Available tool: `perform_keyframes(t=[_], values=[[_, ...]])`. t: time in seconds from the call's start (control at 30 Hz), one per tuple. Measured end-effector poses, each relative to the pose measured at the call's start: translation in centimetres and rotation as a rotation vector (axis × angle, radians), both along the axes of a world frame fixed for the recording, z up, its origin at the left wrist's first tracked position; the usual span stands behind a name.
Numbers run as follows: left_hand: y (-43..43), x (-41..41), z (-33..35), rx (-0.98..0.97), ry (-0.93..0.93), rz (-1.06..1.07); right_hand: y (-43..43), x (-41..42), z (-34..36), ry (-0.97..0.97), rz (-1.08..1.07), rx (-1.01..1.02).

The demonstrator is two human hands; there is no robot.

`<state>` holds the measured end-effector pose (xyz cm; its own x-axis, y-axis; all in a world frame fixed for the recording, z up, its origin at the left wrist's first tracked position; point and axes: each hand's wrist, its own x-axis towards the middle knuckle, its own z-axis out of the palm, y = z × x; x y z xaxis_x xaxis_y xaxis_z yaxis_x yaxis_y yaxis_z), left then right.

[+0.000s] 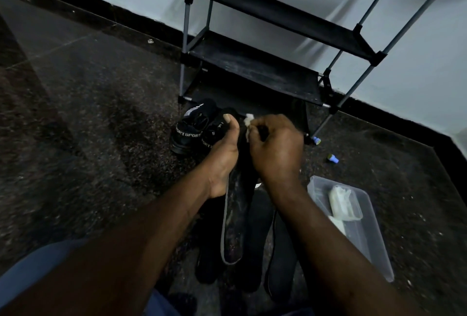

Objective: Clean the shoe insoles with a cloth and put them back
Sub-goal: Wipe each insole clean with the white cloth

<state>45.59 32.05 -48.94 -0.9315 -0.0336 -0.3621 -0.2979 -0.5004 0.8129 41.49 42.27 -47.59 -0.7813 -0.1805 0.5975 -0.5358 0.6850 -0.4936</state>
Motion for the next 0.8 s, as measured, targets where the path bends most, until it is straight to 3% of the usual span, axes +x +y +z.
perform_keyframes(t=[0.17, 0.4, 0.53, 0.63, 0.8], values=[[-0.9, -0.3, -0.5, -0.049, 0.037, 0.001, -0.6, 1.8, -1.1, -0.025, 0.178, 0.088], [-0.1, -0.1, -0.4, 0.051, 0.032, 0.009, 0.9, -1.3, -0.1, -0.013, -0.031, 0.007], [-0.4, -0.3, -0.6, -0.065, 0.021, 0.078, -0.5, 1.0, -0.9, -0.043, 0.081, 0.007], [-0.6, -0.5, -0.7, -0.041, 0.017, 0.063, -0.5, 1.3, -1.0, -0.039, 0.132, 0.076], [-0.2, -0.5, -0.4, 0.038, 0.019, -0.055, 0.7, -1.5, 0.5, -0.036, -0.066, 0.021]])
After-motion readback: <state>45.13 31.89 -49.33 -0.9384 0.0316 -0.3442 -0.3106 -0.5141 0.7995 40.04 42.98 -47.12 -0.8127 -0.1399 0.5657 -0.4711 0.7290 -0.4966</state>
